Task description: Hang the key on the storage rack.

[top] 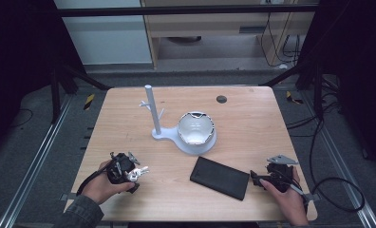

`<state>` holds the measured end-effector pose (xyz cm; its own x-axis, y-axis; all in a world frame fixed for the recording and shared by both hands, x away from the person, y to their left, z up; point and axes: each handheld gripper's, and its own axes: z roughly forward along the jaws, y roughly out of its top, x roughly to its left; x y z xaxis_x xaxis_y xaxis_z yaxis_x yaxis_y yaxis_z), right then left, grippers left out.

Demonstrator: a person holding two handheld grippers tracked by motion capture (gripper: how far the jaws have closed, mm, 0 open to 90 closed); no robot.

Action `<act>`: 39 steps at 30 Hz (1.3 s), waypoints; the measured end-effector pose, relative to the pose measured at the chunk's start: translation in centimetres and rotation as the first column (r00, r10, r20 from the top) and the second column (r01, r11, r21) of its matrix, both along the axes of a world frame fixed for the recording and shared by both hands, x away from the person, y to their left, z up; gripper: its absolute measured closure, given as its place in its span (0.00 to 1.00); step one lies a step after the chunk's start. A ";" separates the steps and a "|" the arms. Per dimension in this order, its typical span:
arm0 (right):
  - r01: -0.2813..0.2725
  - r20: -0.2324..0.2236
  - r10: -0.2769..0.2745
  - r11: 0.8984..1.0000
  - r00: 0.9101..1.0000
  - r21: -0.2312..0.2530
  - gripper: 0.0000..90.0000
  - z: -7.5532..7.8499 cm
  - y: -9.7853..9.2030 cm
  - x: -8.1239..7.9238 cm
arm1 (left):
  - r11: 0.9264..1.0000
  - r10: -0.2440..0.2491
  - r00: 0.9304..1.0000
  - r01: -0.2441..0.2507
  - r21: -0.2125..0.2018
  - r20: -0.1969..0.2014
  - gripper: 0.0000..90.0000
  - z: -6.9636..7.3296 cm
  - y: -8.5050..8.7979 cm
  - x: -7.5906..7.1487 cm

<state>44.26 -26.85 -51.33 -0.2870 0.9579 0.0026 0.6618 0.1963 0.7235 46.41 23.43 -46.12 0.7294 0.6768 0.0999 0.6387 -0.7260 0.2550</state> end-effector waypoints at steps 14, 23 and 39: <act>0.000 0.000 0.000 1.000 1.000 0.000 0.01 0.0 0.0 0.0 | 0.999 0.014 0.997 -0.017 -0.035 -0.082 0.62 -0.4 0.9 0.9; -0.001 0.000 0.001 1.000 1.000 0.000 0.00 0.0 0.0 0.0 | 1.000 -0.006 0.997 0.003 -0.029 -0.071 0.92 -0.2 1.6 0.9; -0.001 0.002 0.001 1.000 1.000 -0.003 0.00 0.0 0.0 0.0 | 0.998 -0.048 0.999 0.047 -0.044 -0.018 0.97 2.2 1.5 0.8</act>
<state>44.26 -26.86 -51.35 -0.2880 0.9576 -0.0010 0.6604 0.1994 0.7239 47.23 24.89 -43.95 0.7621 0.6449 0.0575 0.6089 -0.7440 0.2753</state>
